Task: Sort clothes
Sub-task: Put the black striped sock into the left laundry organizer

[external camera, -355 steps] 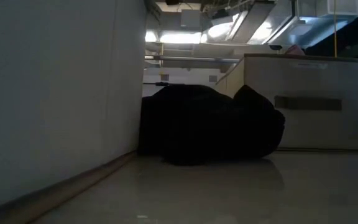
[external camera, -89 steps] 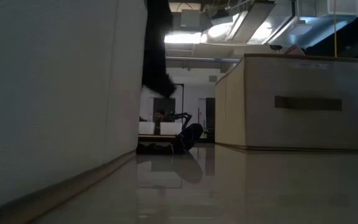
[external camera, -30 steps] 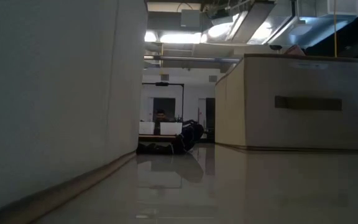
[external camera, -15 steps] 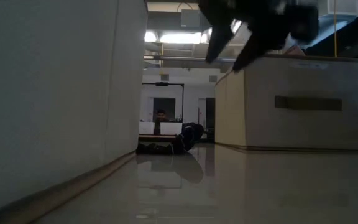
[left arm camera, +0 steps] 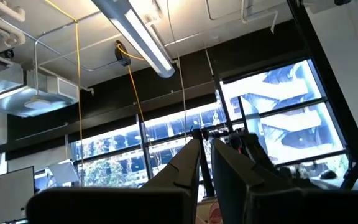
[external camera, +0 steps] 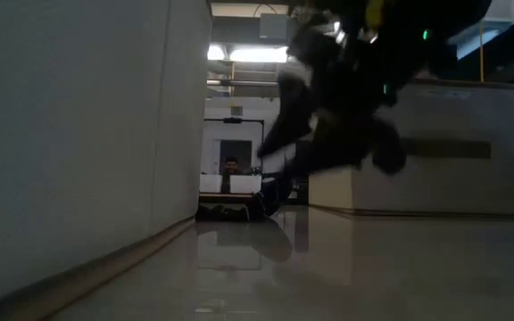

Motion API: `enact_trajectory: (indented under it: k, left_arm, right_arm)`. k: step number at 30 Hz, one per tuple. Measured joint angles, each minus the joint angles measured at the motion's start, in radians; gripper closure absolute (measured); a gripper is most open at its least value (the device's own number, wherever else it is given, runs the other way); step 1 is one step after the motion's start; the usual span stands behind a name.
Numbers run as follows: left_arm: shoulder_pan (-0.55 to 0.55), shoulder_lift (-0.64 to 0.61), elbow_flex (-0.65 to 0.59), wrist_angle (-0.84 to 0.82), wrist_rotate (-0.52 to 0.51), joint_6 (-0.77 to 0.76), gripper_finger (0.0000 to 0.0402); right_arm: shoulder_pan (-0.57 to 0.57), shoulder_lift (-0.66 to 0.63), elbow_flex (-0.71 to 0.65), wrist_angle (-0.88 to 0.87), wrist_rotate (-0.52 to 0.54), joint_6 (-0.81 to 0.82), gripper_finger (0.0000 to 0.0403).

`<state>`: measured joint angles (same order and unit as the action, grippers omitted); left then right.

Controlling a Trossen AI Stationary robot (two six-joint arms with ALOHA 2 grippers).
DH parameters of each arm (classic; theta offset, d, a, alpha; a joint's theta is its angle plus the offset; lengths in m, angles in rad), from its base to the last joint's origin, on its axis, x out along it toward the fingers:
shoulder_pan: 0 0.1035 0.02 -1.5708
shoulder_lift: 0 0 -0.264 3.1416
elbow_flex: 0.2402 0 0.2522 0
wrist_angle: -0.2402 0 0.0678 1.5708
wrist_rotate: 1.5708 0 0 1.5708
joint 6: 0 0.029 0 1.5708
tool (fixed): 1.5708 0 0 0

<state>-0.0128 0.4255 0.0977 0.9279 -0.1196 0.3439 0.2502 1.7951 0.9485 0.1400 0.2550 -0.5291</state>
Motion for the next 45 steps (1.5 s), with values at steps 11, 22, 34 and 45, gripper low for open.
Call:
enact_trajectory:
  k: [11, 22, 34, 45]
  left_arm:
    - [0.000, 0.000, 0.000, 0.000, 0.000, 0.003, 0.0370]
    - [0.000, 0.000, 0.000, -0.001, 0.000, -0.001, 0.0370]
    - [0.000, 0.001, 0.000, -0.006, 0.000, -0.008, 0.0370]
    - [0.000, 0.001, 0.000, -0.004, 0.000, -0.004, 0.0370]
  right_arm:
    - [-0.096, 0.103, -0.001, 0.045, 0.016, 0.028, 0.0253]
    - [-0.079, 0.053, 0.019, -0.050, 0.101, -0.030, 0.0375]
    - [-0.053, -0.211, 0.158, -0.242, 0.253, -0.177, 0.0389]
    - [-0.054, -0.173, 0.385, -0.029, 0.038, -0.372, 0.0392]
